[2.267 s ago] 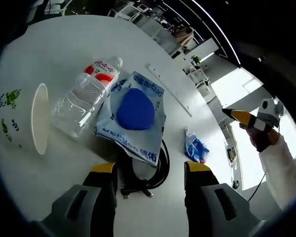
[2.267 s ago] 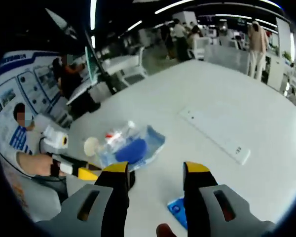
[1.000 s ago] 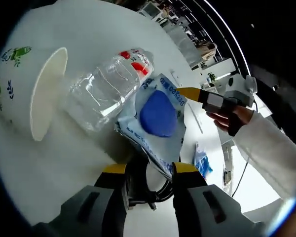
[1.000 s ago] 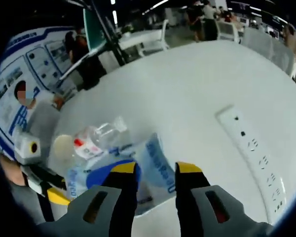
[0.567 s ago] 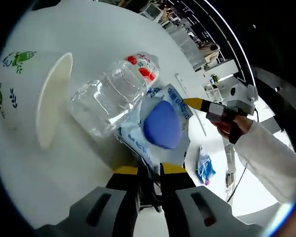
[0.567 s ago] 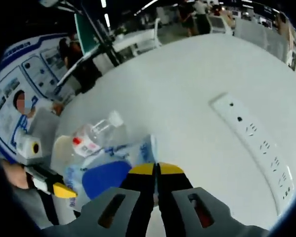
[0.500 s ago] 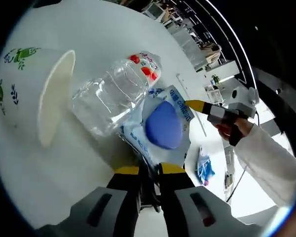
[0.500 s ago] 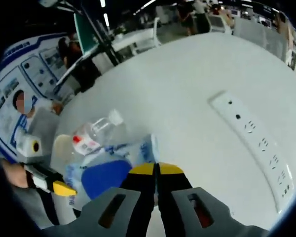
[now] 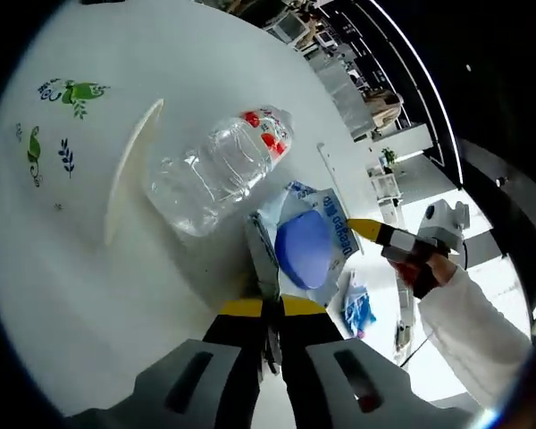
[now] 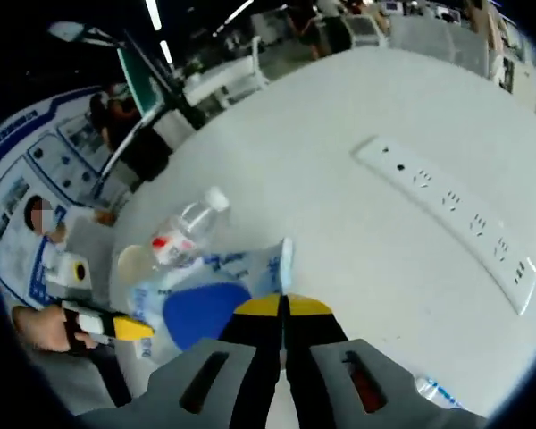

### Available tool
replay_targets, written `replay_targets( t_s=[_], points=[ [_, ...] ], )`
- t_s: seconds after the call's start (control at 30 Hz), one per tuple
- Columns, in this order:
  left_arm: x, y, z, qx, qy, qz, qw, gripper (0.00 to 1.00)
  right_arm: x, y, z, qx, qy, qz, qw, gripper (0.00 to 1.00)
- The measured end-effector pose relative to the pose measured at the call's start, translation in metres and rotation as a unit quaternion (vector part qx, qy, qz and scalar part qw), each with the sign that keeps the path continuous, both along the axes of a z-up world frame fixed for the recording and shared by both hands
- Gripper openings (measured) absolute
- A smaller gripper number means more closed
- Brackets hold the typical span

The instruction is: Arrange the tabletop items into an orderly group along one side of the table until the central work area is clear of visible clutter.

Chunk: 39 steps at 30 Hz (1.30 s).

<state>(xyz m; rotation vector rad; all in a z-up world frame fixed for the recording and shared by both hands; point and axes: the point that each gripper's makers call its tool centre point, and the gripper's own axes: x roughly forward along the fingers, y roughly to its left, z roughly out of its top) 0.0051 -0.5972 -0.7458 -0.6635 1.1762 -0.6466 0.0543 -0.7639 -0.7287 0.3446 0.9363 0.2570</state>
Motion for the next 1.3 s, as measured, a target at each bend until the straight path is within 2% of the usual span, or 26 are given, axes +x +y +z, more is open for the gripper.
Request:
replay_targets(
  t_s=[0.2, 0.4, 0.63, 0.87, 0.97, 1.07, 1.23, 1.3],
  points=[
    [-0.008, 0.006, 0.005, -0.005, 0.011, 0.011, 0.9999, 0.00, -0.024, 0.007, 0.017, 0.030, -0.019, -0.040, 0.9986, 0.00],
    [-0.016, 0.011, 0.012, -0.017, 0.019, 0.017, 0.9995, 0.00, -0.049, 0.011, 0.032, 0.060, -0.036, -0.086, 0.9938, 0.00],
    [-0.027, 0.016, 0.015, -0.026, 0.025, 0.012, 0.9993, 0.00, -0.073, 0.017, 0.045, 0.068, -0.052, -0.103, 0.9909, 0.00],
    [-0.036, 0.014, 0.022, -0.033, 0.028, 0.006, 0.9991, 0.00, -0.097, 0.017, 0.054, 0.088, -0.064, -0.145, 0.9834, 0.00],
    [-0.037, 0.010, 0.029, -0.038, 0.015, -0.007, 0.9991, 0.00, -0.107, 0.014, 0.063, 0.099, -0.080, -0.165, 0.9781, 0.00],
    [-0.035, 0.006, 0.038, -0.035, -0.024, -0.043, 0.9981, 0.00, -0.118, 0.009, 0.068, 0.110, -0.088, -0.188, 0.9719, 0.00],
    [-0.035, 0.000, 0.048, -0.025, -0.063, -0.082, 0.9943, 0.00, -0.136, 0.009, 0.074, 0.120, -0.104, -0.212, 0.9643, 0.00],
    [-0.035, -0.003, 0.050, -0.026, -0.066, -0.086, 0.9938, 0.00, -0.141, 0.009, 0.077, 0.131, -0.112, -0.230, 0.9579, 0.00]
  ],
)
